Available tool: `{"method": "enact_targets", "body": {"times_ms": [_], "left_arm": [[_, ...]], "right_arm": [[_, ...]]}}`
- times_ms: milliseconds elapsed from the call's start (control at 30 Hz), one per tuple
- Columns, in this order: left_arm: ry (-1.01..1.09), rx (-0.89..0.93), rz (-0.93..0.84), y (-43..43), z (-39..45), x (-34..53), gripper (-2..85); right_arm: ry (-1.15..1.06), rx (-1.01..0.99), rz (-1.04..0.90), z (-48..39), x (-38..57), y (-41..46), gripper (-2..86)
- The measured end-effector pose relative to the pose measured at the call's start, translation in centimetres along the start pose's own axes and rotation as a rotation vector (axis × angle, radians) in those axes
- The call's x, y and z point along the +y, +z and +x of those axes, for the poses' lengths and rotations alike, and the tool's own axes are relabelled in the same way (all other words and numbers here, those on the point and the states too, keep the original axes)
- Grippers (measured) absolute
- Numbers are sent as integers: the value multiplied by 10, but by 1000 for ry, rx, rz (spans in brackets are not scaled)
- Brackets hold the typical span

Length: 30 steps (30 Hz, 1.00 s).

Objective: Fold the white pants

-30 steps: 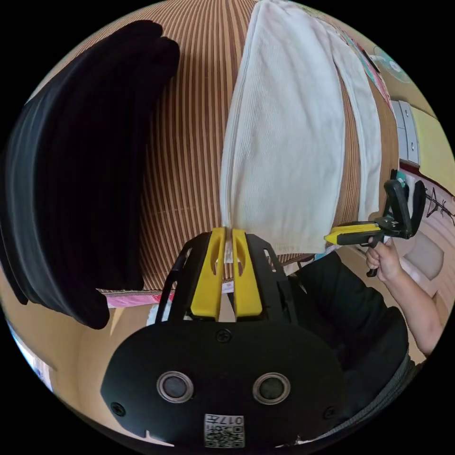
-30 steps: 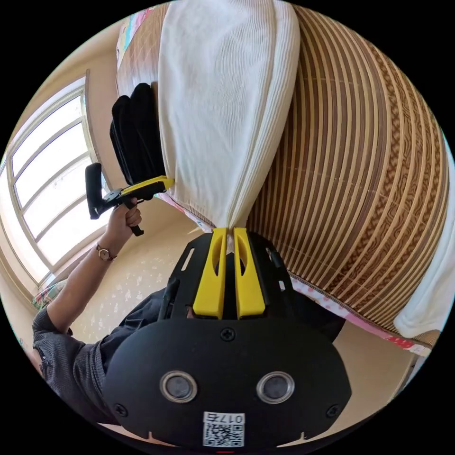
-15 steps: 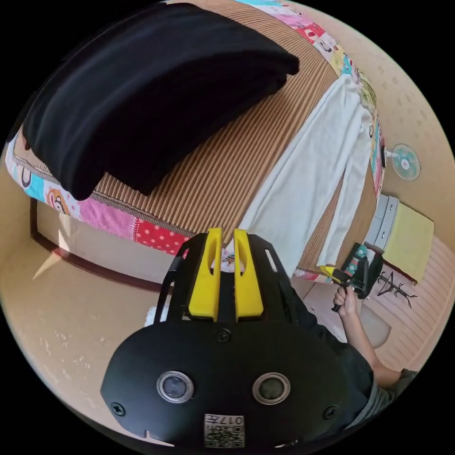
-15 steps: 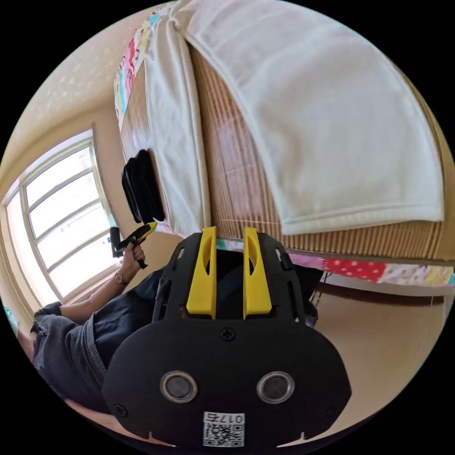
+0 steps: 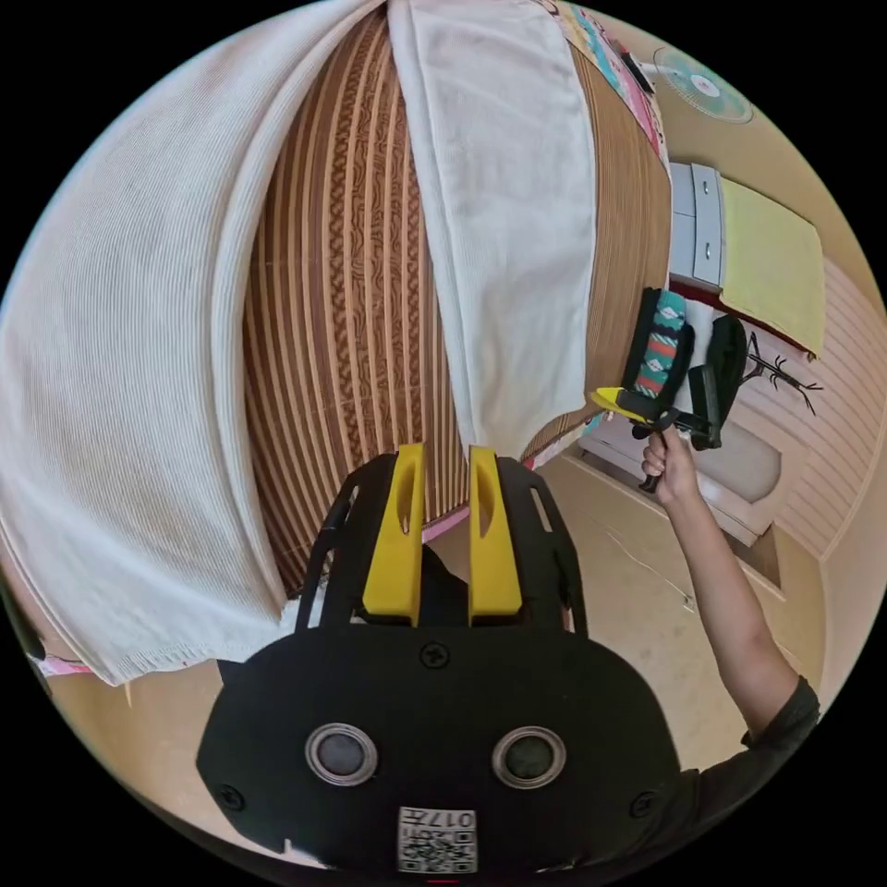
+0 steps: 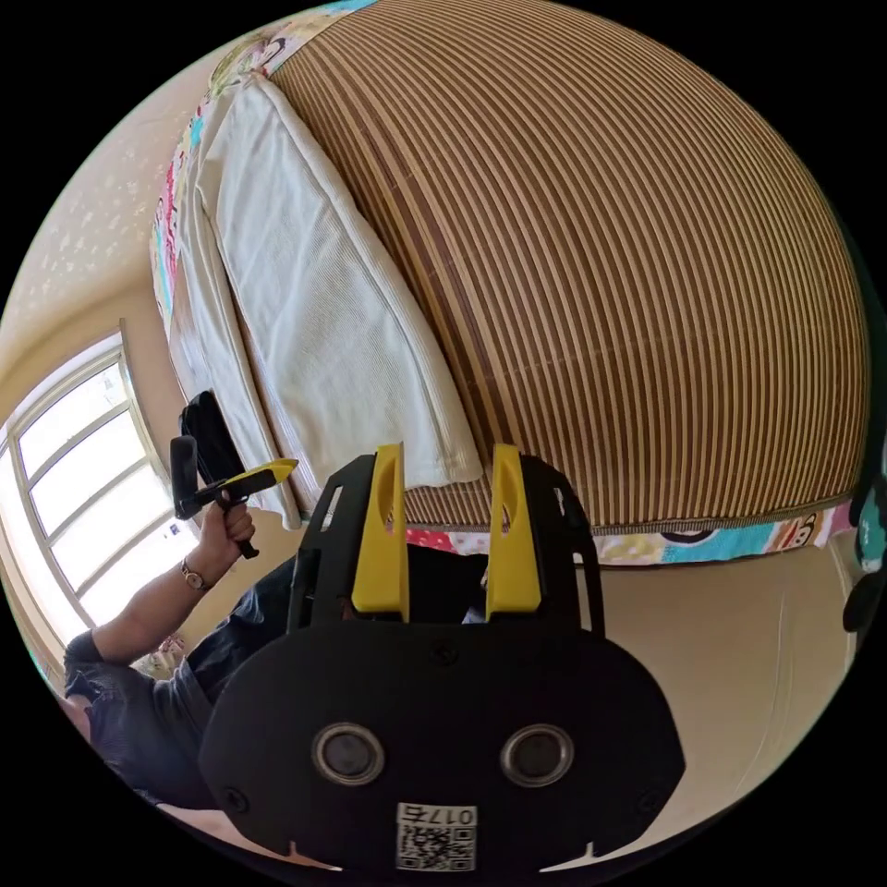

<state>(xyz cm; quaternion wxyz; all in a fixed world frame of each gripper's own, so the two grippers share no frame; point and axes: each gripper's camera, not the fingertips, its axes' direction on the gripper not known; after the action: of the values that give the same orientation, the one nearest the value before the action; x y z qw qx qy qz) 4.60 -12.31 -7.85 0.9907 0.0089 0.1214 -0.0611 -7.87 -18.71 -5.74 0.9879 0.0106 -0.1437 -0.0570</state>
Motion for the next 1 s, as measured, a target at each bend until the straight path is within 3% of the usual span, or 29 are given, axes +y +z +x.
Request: {"method": "enact_targets", "body": {"times_ms": [100,200,433,567,633,700,833,1000], "left_arm": [[-86,-9,-42,30,7,-12,76],[-173,-51,-45,45,6,-16,50],[165,-3,-84,52,20,42,33],[38,-33,-53,56,-16,78,35],[-134,-61,34,47,-32,98,43],[-175,-58,150,32,-27,111,64],[25,95,160,26,31,98,97],[239,47,104,35,110,83,124]], "right_arm": [[-58,-4,-55,5,-2,12,130],[-100,-51,-73,12,12,6,65],[-228,-301,-47,35,108,-5,29],[-66,-433,22,71,143,-3,27],[-59,-428,66,65,153,-13,28],[-116,-353,60,39,162,-24,29],[-270,-308,15,-14,177,-37,28],[-442,-327,-80,-80,189,-35,27]]}}
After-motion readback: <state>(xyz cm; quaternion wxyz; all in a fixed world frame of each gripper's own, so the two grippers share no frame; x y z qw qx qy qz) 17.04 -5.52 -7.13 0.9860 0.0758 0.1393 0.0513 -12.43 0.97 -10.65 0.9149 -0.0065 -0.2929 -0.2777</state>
